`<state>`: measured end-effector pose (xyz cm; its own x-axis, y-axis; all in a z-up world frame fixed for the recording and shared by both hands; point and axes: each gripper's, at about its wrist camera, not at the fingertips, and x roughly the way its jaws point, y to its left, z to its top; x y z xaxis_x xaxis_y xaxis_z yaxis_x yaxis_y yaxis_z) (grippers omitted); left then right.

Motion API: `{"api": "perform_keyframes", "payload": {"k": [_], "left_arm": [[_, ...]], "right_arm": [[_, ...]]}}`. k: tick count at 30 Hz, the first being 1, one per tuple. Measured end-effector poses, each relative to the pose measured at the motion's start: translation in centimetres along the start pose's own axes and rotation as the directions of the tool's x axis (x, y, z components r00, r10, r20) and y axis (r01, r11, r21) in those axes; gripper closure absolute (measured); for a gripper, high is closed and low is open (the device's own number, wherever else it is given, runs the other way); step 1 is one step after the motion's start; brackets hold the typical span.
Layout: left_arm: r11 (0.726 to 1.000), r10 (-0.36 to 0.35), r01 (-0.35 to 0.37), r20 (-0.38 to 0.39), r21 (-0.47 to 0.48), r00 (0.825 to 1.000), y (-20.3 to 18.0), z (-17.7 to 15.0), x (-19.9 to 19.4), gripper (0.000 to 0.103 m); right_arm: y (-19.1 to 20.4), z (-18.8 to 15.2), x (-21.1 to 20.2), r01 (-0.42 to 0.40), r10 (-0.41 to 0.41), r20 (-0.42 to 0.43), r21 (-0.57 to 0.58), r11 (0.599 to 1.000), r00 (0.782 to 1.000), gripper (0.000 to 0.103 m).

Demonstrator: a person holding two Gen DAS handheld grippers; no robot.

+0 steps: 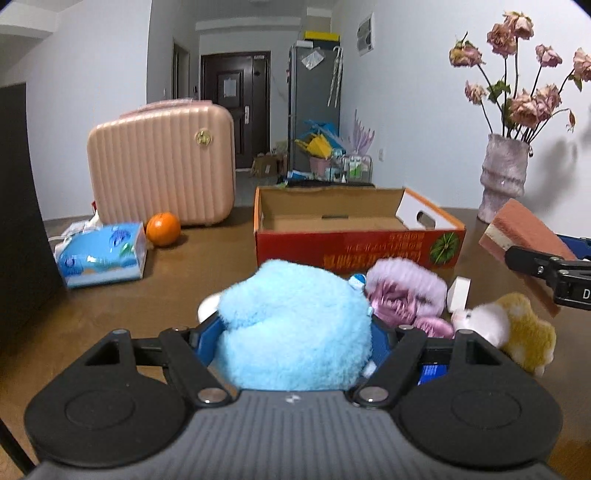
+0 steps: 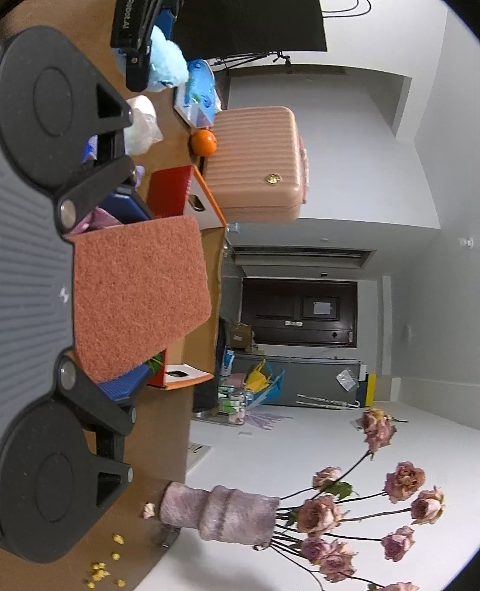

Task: Organize soft objects
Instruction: 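Carry the sponge and plush over the cardboard box with both tools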

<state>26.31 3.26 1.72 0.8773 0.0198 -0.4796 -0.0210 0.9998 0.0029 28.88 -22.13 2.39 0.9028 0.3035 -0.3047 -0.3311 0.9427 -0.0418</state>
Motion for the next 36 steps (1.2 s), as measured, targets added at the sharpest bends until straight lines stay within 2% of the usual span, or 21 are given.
{"api": "perform_keyframes", "payload": {"k": [16,36], "left_arm": [[1.000,0.006,-0.004,0.091,-0.026,0.996,-1.7,5.0,1.8,0.026],[0.997,0.021,-0.011,0.125,-0.082,0.992,-2.6,10.5,8.5,0.026]], "right_arm": [[-1.3,3.5,2.8,0.025,-0.025,0.049,0.008,1.000,0.998,0.022],[-3.4,7.1,10.1,0.020,-0.020,0.008,0.001,1.000,1.000,0.022]]}}
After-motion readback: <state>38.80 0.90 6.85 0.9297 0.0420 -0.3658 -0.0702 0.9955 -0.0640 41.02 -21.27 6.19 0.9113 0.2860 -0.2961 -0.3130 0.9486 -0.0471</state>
